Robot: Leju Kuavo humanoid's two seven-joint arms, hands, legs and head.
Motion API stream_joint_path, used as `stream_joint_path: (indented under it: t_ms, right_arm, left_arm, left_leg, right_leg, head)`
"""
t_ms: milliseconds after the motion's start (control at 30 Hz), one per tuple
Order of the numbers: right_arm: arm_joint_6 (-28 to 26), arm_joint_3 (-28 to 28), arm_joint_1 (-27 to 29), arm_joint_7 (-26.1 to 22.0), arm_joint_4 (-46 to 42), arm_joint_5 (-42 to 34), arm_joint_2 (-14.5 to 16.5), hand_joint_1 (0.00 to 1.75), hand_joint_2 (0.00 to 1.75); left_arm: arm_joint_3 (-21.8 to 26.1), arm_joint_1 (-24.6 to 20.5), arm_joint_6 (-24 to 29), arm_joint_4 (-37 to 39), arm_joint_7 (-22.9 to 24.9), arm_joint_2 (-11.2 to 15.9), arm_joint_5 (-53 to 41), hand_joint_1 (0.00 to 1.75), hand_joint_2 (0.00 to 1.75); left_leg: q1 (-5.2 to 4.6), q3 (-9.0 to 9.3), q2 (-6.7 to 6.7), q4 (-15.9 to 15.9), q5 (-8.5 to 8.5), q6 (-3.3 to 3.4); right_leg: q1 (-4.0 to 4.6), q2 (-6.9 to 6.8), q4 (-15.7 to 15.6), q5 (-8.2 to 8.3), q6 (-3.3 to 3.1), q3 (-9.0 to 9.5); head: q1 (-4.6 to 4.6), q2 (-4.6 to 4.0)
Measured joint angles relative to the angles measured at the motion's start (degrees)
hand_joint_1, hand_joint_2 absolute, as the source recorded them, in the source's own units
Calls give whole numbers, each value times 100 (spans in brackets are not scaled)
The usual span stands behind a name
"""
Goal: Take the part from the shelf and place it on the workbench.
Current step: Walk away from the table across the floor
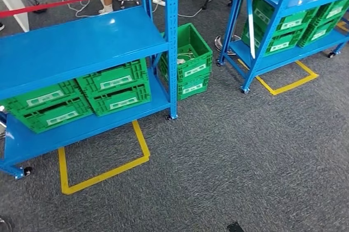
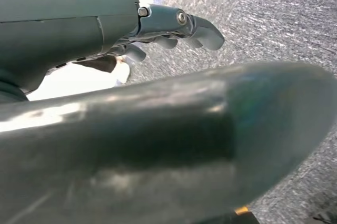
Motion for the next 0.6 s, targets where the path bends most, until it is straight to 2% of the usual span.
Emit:
stream_joint_path:
  t_ms: [67,100,133,200,233,267,300,333,367,433,467,500,567,600]
  right_arm:
    - [-2,3,-26,1,0,0,-2,0,0]
    - [-3,5,-40,1,0,0,-3,0,0]
    - [-5,7,-48,1,1,0,-3,0,0]
    - [-8,9,-41,1,9,-1,-4,0,0]
    - [-9,10,-30,1,15,-1,-4,0,0]
    - [-10,10,-20,2,19,-2,-4,0,0]
    - [-10,9,-10,2,21,-2,-5,0,0]
    - [-11,9,-5,3,22,-2,-7,0,0]
    - [-12,9,-1,3,22,-2,-9,0,0]
    - [-13,10,-1,3,25,-2,-12,0,0]
    - [-14,11,-4,3,28,-2,-13,0,0]
    - [-14,12,-8,3,33,-2,-13,0,0]
    - [-14,15,-20,3,39,-2,-12,0,0]
    - [-16,16,-24,3,41,-2,-14,0,0]
  left_arm:
    - [9,17,4,0,0,4,0,0,0]
    - [15,25,6,0,0,8,0,0,0]
    - [21,25,8,0,0,10,0,0,0]
    - [30,12,10,1,0,8,0,0,0]
    - [33,6,10,2,0,5,0,0,0]
    - [36,5,10,2,0,4,0,0,0]
    - [41,7,10,2,0,4,0,0,0]
    - [47,9,10,2,0,5,0,0,0]
    - [55,10,10,2,0,4,0,0,0]
    - [67,6,11,2,0,0,0,0,0]
    - [70,3,12,2,0,-1,0,0,0]
    - [74,5,13,2,0,-2,0,0,0]
    - [80,25,15,3,1,0,0,0,0]
    - [83,36,15,3,1,0,0,0,0]
  left_leg:
    - [-3,-8,-133,-2,2,64]
    - [5,-7,-188,-8,11,96]
    - [19,-2,-244,-14,22,129]
    - [34,-2,-365,-19,30,173]
    - [31,-3,-439,-18,28,184]
    - [28,-2,-519,-17,26,188]
    - [26,2,-601,-15,25,190]
    - [27,10,-688,-14,25,188]
    - [32,21,-774,-12,25,181]
    - [41,27,-925,-3,24,141]
    - [43,18,-985,0,27,109]
    - [49,4,-1038,-3,38,72]
    - [68,-24,-1138,-29,69,-1]
    - [69,-45,-1096,-9,50,-30]
  right_leg:
    - [-22,-63,-10,-24,55,50]
    - [-37,16,42,-69,85,48]
    - [-49,155,201,-171,111,-19]
    - [-59,472,914,-523,141,-359]
    - [-59,541,1336,-687,144,-575]
    - [-58,566,1637,-760,142,-746]
    - [-57,575,1719,-714,135,-820]
    - [-60,590,1554,-552,124,-776]
    - [-66,639,1192,-319,114,-631]
    - [-90,878,401,22,98,-281]
    - [-96,969,168,84,87,-172]
    - [-91,1014,78,82,67,-120]
    - [-72,912,59,101,1,-92]
    - [-70,850,40,120,-40,-79]
  head:
    - [20,1]
    - [24,1]
    - [30,1]
    - [47,1]
    - [49,1]
    - [50,1]
    - [50,0]
    - [50,-1]
    - [49,0]
    - [47,0]
    - [46,0]
    - [43,0]
    - [40,1]
    - [37,1]
